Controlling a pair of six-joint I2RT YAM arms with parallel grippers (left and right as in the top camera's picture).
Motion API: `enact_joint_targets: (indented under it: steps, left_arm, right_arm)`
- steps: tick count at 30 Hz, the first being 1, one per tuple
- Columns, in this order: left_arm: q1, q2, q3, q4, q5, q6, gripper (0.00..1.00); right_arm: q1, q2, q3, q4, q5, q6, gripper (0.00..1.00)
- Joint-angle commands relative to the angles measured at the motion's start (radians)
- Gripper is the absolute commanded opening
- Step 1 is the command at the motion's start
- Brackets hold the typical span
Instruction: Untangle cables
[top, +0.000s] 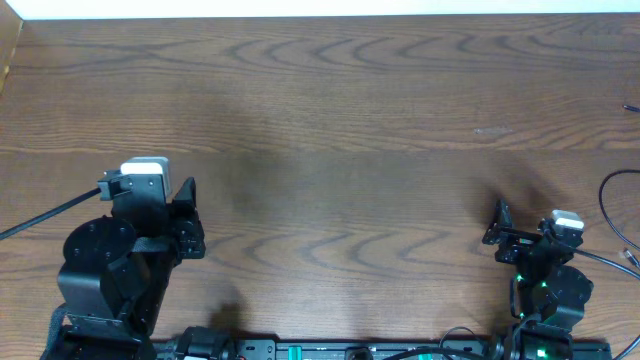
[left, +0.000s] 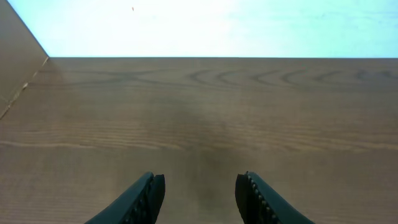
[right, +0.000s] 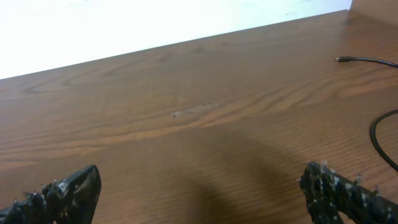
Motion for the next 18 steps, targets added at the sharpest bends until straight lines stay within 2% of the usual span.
enact_joint_targets:
  steps: [1,5,8,13,18]
  left_arm:
    - [0.003,-0.003,0.011,0.003,-0.013,0.002,0.42]
    - [0.003,-0.003,0.011,0.003,-0.013,0.002,0.42]
    - [0.003,-0.003,0.011,0.008,-0.013,0.002,0.43]
    - [0.003,-0.003,0.011,0.011,-0.013,0.002,0.42]
    - [0.003,-0.003,0.011,0.021,-0.013,0.001,0.42]
  right_arm:
    - [0.008,0.001,-0.001,-0.003,-0.006,0.014,0.99]
    - [0.024,-0.005,-0.001,-0.004,-0.006,0.014,0.99]
    - [0.080,-0.055,-0.001,-0.003,-0.007,0.014,0.99]
    - [0.090,-0.166,-0.001,-0.003,-0.007,0.014,0.99]
    - [0.127,-0.166,-0.004,0.004,-0.007,0.014,0.99]
